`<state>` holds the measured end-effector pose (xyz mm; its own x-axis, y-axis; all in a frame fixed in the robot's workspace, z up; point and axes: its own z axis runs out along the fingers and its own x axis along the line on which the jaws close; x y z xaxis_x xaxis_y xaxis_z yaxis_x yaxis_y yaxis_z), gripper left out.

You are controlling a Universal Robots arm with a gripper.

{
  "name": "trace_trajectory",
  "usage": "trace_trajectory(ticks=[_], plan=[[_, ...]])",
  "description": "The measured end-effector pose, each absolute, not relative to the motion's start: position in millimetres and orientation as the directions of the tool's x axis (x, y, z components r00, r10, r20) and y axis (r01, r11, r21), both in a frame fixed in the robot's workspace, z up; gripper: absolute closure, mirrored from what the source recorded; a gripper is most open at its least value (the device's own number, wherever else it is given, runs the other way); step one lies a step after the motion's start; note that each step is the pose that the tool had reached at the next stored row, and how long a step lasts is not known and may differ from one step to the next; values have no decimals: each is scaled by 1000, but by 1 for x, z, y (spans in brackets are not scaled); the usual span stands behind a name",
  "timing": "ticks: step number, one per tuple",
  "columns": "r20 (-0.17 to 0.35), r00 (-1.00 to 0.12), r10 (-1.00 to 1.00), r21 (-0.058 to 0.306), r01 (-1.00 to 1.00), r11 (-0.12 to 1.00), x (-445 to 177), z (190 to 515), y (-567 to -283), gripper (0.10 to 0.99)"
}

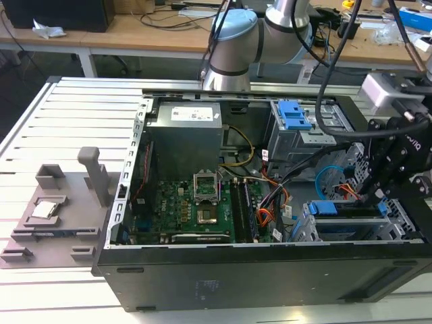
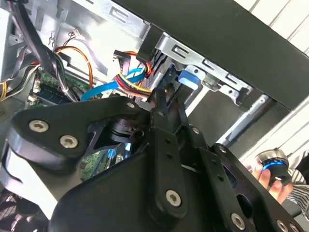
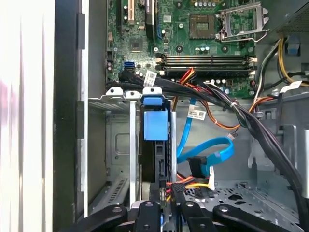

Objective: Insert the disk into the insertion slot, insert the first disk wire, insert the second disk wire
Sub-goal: 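Insert the first disk wire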

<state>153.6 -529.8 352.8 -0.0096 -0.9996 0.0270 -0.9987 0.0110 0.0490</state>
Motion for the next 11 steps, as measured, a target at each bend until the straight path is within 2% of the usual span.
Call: trace_trajectory(ticks=[3, 5, 11], plan=[[27, -10, -1000, 48, -999, 11, 154, 364, -529, 859], [27, -10, -1000, 48, -999, 11, 153, 372, -529, 980], [27, -10, -1000, 46, -999, 11, 153, 388, -528, 980]])
